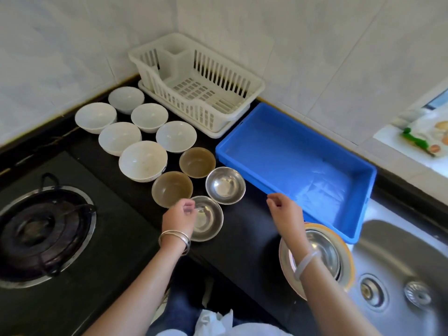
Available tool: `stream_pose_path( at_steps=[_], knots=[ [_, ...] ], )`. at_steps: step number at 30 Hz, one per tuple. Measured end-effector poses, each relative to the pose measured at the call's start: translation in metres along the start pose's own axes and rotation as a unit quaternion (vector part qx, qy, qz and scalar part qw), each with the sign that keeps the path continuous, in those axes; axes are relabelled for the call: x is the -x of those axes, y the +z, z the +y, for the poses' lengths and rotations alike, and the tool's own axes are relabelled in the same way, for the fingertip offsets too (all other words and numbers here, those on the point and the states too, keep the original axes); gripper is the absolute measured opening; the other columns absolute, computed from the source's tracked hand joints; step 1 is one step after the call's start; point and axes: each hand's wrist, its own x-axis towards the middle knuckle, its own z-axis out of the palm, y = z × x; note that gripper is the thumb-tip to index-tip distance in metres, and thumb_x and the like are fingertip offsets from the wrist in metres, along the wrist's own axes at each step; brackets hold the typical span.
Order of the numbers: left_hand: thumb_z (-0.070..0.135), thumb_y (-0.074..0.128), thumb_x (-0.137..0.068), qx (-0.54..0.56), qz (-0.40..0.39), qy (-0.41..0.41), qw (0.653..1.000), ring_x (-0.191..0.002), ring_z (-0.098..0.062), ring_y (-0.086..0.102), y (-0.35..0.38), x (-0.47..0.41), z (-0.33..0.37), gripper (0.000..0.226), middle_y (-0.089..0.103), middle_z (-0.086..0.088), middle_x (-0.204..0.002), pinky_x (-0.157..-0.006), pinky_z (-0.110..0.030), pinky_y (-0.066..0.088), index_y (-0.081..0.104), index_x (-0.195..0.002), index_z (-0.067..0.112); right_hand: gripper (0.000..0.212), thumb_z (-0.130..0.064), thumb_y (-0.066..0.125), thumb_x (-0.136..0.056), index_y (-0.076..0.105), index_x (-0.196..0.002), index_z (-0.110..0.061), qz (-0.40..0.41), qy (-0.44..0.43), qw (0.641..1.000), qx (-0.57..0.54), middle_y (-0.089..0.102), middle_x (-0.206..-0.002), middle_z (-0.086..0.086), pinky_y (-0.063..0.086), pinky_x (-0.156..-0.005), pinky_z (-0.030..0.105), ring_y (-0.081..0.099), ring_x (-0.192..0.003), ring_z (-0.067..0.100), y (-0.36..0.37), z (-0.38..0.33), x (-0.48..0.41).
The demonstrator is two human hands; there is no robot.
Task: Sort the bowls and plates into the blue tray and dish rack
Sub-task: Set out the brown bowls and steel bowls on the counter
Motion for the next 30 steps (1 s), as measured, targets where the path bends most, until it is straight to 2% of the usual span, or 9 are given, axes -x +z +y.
stream_pose_path(
  at_steps=[3, 6, 10, 13, 15, 18, 21, 26, 30],
  knots=[
    [0.012, 0.060, -0.084, -0.010, -0.052, 0.038, 0.998, -0.081, -0.009, 0.057, 0.030, 0.011, 0.019, 0.016, 0.069, -0.005, -0.101, -0.072, -0.016, 0.041, 0.065, -0.099, 0.012, 0.015, -0.022, 0.057, -0.090, 0.068, -0.100, -0.021, 0.078, 0.016, 0.996, 0.044, 0.069, -0.086, -0.002, 0.037, -0.068, 0.024, 0.061, -0.078, 0.016, -0.035, 0.032, 0.023],
    [0.012, 0.061, -0.084, -0.037, -0.131, 0.079, 0.988, -0.082, -0.008, 0.057, 0.068, 0.028, 0.033, 0.018, 0.070, -0.005, -0.102, -0.071, -0.014, 0.039, 0.065, -0.101, 0.011, 0.014, -0.022, 0.057, -0.089, 0.066, -0.099, -0.020, 0.131, 0.062, 0.984, 0.107, 0.072, -0.091, 0.006, 0.046, -0.070, 0.033, 0.065, -0.086, 0.028, -0.064, 0.070, 0.046],
    [0.018, 0.063, -0.083, -0.083, -0.217, 0.119, 0.965, -0.088, -0.006, 0.059, 0.115, 0.052, 0.048, 0.022, 0.070, -0.002, -0.105, -0.077, -0.013, 0.038, 0.065, -0.104, 0.013, 0.034, -0.017, 0.069, -0.080, 0.060, -0.112, -0.010, 0.188, 0.108, 0.967, 0.133, 0.060, -0.104, 0.018, 0.043, -0.077, 0.040, 0.055, -0.097, 0.040, -0.083, 0.112, 0.072],
    [0.020, 0.063, -0.083, -0.108, -0.256, 0.124, 0.952, -0.096, -0.008, 0.059, 0.142, 0.066, 0.059, 0.027, 0.067, 0.002, -0.109, -0.080, -0.016, 0.039, 0.062, -0.110, 0.016, 0.049, -0.024, 0.075, -0.076, 0.054, -0.118, -0.009, 0.172, 0.170, 0.963, 0.116, 0.056, -0.109, 0.019, 0.043, -0.080, 0.041, 0.054, -0.101, 0.039, -0.084, 0.126, 0.082],
    [0.019, 0.063, -0.083, -0.125, -0.277, 0.133, 0.943, -0.099, -0.011, 0.060, 0.157, 0.073, 0.063, 0.027, 0.066, 0.001, -0.109, -0.080, -0.020, 0.042, 0.062, -0.110, 0.017, 0.047, -0.025, 0.075, -0.074, 0.052, -0.112, -0.011, 0.153, 0.186, 0.967, 0.084, 0.055, -0.105, 0.014, 0.041, -0.073, 0.037, 0.055, -0.098, 0.035, -0.080, 0.129, 0.084],
    [0.019, 0.063, -0.083, -0.168, -0.281, 0.153, 0.932, -0.097, -0.016, 0.062, 0.171, 0.080, 0.065, 0.027, 0.066, -0.002, -0.107, -0.077, -0.023, 0.043, 0.060, -0.110, 0.017, 0.039, -0.025, 0.073, -0.075, 0.047, -0.100, -0.013, 0.151, 0.188, 0.969, 0.058, 0.052, -0.096, 0.008, 0.036, -0.065, 0.032, 0.055, -0.090, 0.031, -0.073, 0.129, 0.084],
    [0.018, 0.063, -0.083, -0.186, -0.268, 0.159, 0.932, -0.097, -0.018, 0.061, 0.177, 0.081, 0.065, 0.028, 0.064, -0.003, -0.108, -0.081, -0.026, 0.046, 0.058, -0.110, 0.018, 0.033, -0.021, 0.070, -0.077, 0.043, -0.096, -0.015, 0.154, 0.196, 0.967, 0.046, 0.048, -0.091, 0.004, 0.034, -0.062, 0.031, 0.056, -0.084, 0.030, -0.072, 0.129, 0.082],
    [0.016, 0.062, -0.083, -0.189, -0.252, 0.166, 0.935, -0.095, -0.018, 0.061, 0.179, 0.083, 0.063, 0.026, 0.064, -0.003, -0.105, -0.084, -0.030, 0.050, 0.057, -0.108, 0.019, 0.020, -0.011, 0.057, -0.078, 0.055, -0.097, -0.011, 0.154, 0.195, 0.967, 0.059, 0.061, -0.094, 0.011, 0.036, -0.062, 0.030, 0.059, -0.086, 0.032, -0.082, 0.132, 0.081],
    [0.015, 0.062, -0.083, -0.185, -0.251, 0.162, 0.936, -0.093, -0.017, 0.063, 0.180, 0.084, 0.063, 0.026, 0.064, -0.002, -0.104, -0.084, -0.032, 0.053, 0.057, -0.109, 0.018, 0.018, -0.015, 0.054, -0.079, 0.062, -0.096, -0.013, 0.148, 0.185, 0.967, 0.098, 0.060, -0.096, 0.009, 0.038, -0.061, 0.029, 0.059, -0.083, 0.029, -0.087, 0.129, 0.085]
  ],
)
